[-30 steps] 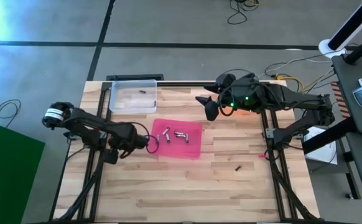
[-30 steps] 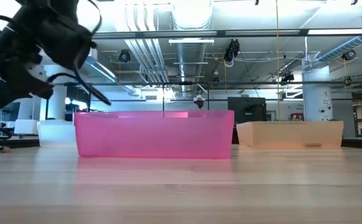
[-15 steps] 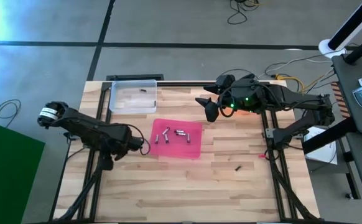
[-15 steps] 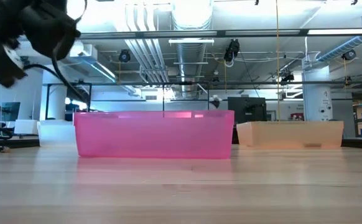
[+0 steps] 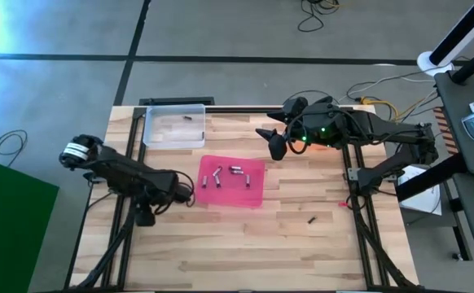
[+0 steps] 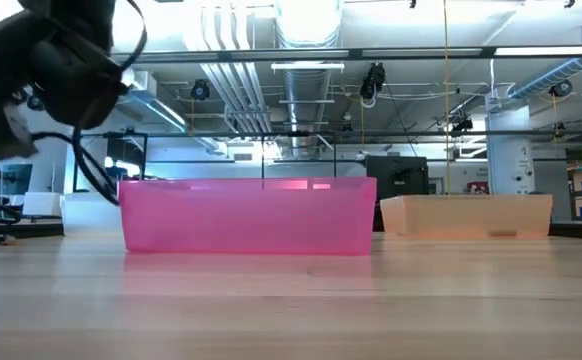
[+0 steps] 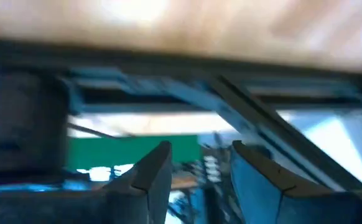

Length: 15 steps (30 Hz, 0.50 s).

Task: Sort batteries
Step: Put the black battery into the transparent bin

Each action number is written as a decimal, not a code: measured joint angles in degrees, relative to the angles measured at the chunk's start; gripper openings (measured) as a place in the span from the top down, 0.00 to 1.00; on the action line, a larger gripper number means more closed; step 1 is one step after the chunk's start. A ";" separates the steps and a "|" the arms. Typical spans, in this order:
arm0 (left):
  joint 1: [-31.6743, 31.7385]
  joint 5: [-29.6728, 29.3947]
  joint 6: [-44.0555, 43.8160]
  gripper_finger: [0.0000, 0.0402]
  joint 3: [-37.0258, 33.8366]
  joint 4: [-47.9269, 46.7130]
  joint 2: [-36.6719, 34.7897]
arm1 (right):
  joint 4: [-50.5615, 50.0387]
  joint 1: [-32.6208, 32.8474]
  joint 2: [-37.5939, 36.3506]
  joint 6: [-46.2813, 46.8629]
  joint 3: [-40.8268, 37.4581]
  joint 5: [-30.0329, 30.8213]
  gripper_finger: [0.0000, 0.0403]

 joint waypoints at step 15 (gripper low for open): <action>0.35 -26.59 8.45 0.71 12.20 5.47 8.26 | -4.42 0.00 -0.02 -0.22 0.00 -0.04 0.23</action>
